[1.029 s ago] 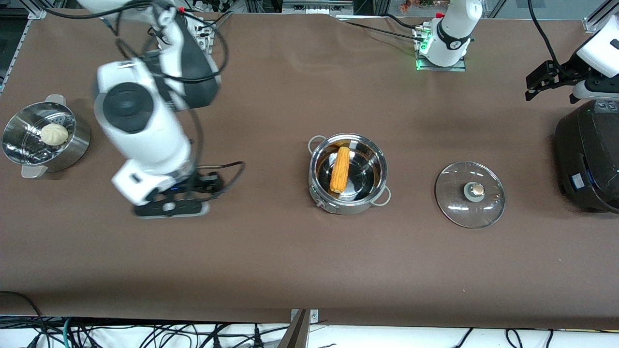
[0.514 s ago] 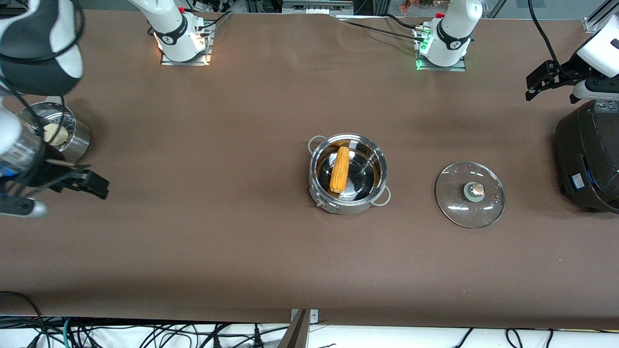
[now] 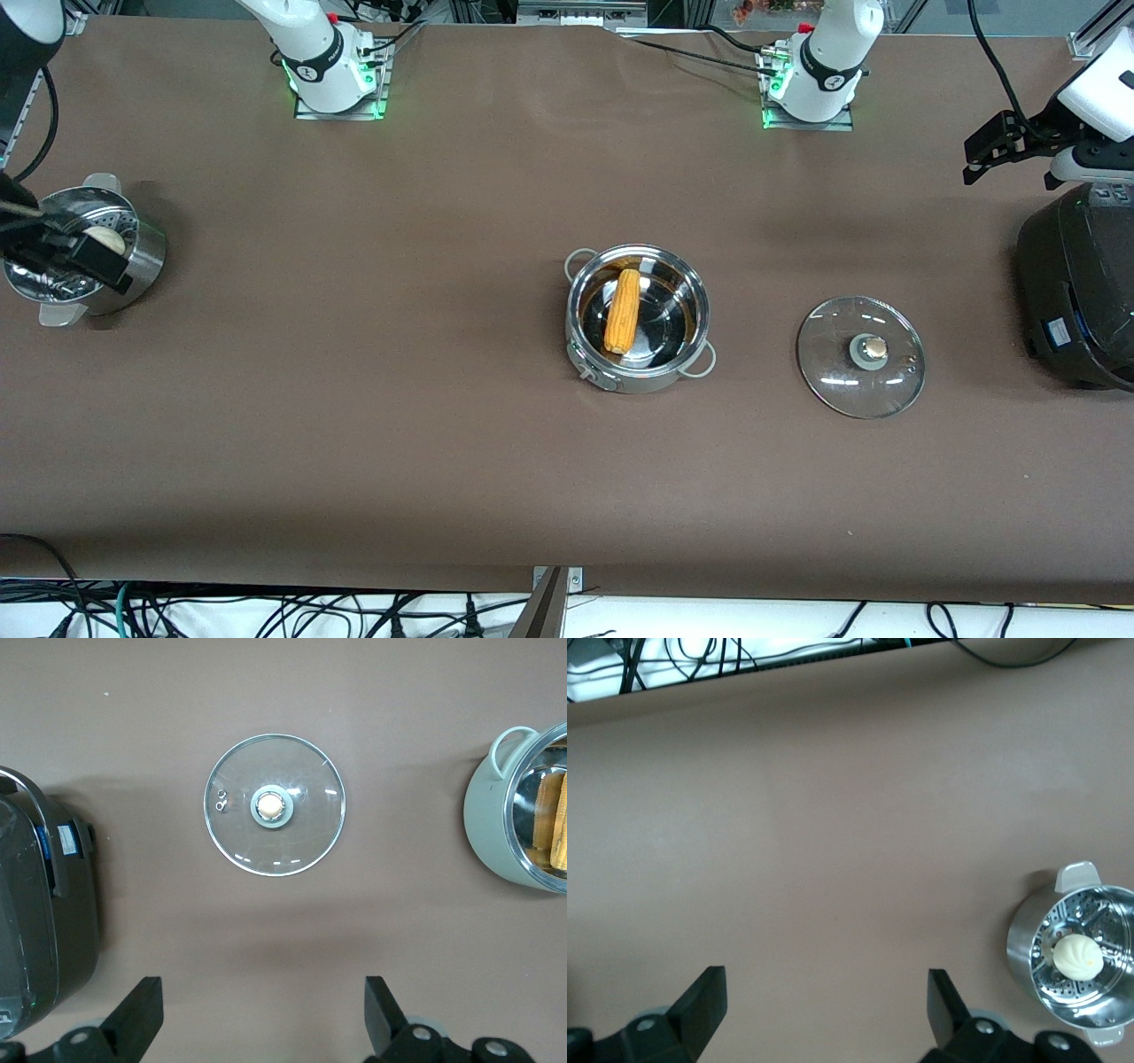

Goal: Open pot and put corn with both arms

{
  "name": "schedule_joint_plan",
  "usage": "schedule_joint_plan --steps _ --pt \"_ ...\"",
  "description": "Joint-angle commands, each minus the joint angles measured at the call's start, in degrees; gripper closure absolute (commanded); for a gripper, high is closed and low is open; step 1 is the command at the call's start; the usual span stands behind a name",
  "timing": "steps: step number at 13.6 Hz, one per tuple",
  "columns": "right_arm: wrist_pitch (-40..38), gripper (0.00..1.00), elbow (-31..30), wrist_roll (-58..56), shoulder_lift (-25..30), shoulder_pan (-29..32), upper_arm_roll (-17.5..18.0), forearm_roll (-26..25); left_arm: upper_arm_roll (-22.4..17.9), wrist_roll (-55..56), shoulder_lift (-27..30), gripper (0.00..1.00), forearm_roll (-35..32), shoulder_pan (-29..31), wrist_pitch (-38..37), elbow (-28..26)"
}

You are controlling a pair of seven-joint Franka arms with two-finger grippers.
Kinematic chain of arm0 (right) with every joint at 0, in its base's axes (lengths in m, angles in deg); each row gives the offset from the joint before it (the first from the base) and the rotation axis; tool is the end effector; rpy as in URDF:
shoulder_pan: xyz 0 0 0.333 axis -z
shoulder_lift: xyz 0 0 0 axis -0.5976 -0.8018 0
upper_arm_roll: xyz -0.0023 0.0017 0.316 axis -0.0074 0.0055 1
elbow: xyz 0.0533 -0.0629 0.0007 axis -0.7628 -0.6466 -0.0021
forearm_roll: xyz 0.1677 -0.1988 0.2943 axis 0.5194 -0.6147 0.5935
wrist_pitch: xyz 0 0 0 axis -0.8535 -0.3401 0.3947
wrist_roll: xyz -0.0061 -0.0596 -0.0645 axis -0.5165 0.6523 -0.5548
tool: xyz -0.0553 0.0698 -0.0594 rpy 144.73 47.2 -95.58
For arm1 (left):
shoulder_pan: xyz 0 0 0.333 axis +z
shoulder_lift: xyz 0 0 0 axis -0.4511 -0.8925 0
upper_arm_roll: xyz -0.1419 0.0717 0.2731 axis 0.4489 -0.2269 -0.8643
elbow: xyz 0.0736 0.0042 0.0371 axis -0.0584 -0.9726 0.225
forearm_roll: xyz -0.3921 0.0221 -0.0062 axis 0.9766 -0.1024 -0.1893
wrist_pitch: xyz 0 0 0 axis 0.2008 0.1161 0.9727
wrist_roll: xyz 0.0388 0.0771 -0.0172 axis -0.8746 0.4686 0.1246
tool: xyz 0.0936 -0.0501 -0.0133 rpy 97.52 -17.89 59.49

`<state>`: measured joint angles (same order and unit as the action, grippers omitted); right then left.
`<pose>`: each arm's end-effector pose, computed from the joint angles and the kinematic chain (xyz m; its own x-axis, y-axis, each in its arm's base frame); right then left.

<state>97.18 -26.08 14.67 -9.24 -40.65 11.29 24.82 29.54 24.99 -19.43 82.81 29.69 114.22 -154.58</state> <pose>0.6089 0.0169 0.6244 0.9726 -0.2052 0.1088 -0.2126 -0.9752 0.0611 0.4964 0.0001 0.6167 0.9968 -0.0787 -0.0126 -0.0792 -0.9961 -0.0398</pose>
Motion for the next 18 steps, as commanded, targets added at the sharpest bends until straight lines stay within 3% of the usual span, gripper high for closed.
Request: schedule_joint_plan --steps 1,3,11,18 --pt "2.17 0.00 -6.03 -4.70 3.79 2.53 0.58 0.92 0.19 0.81 -0.84 0.00 -1.82 -0.15 -1.37 1.86" --pt "1.64 0.00 -8.04 -9.29 4.92 4.73 0.58 1.10 0.19 0.81 -0.84 0.00 -1.82 -0.24 -1.37 1.86" --pt "1.63 0.00 -13.93 -8.95 8.44 6.15 2.16 1.62 0.19 0.81 -0.84 0.00 -1.82 -0.24 -1.46 1.86" --pt "0.41 0.00 -11.74 -10.35 5.55 5.36 2.25 1.45 0.10 0.90 -0.75 0.00 -1.73 -0.15 -1.90 1.86"
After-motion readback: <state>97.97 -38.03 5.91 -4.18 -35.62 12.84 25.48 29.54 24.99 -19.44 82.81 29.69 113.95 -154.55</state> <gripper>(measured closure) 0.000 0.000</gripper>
